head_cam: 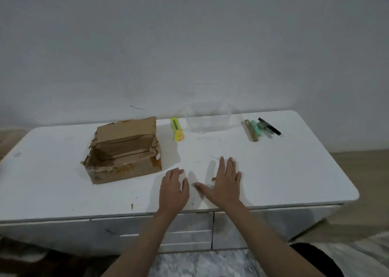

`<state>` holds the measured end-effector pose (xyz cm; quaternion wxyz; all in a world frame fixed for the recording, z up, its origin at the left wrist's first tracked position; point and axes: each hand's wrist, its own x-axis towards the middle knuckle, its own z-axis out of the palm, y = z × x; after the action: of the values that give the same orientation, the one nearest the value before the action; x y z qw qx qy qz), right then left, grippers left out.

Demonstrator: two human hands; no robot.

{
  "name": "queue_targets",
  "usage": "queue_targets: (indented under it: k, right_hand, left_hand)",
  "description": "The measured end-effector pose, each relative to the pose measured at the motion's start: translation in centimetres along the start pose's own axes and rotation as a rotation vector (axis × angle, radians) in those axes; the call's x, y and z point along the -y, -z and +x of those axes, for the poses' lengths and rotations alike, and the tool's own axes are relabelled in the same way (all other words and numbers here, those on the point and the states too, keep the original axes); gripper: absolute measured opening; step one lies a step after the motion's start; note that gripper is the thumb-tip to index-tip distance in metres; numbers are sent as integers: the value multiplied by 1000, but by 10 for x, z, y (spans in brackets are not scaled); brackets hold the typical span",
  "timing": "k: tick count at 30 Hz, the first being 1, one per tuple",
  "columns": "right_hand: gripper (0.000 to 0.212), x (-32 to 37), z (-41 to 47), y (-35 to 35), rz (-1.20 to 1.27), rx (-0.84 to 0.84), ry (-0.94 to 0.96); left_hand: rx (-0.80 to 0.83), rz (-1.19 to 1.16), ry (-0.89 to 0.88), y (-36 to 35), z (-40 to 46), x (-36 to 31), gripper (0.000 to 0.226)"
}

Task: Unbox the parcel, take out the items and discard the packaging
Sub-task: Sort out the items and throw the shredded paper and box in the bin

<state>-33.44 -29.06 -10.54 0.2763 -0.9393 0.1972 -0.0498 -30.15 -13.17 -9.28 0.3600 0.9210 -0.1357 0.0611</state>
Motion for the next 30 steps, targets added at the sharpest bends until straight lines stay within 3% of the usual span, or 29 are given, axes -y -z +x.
queue_targets:
  k: [5, 15, 21, 27, 30]
  right_hand:
    - [122, 2, 50, -2, -63, 42, 106]
    - [100, 12, 146, -6, -211, 228, 492]
    - [96, 10, 148, -9, -223, 155, 557]
    - [65, 3, 144, -10, 7, -37, 616]
    - [70, 3, 145, -7, -56, 34, 552]
  left_hand:
    - [32, 173, -49, -17, 26, 8, 42]
    - [-25, 223, -57, -23, 31, 14, 32]
    - [-7, 231, -31, -23, 29, 15, 34]
    - [-18, 223, -33, -24, 29, 15, 33]
    - [-30, 218, -33, -25, 29, 16, 31]
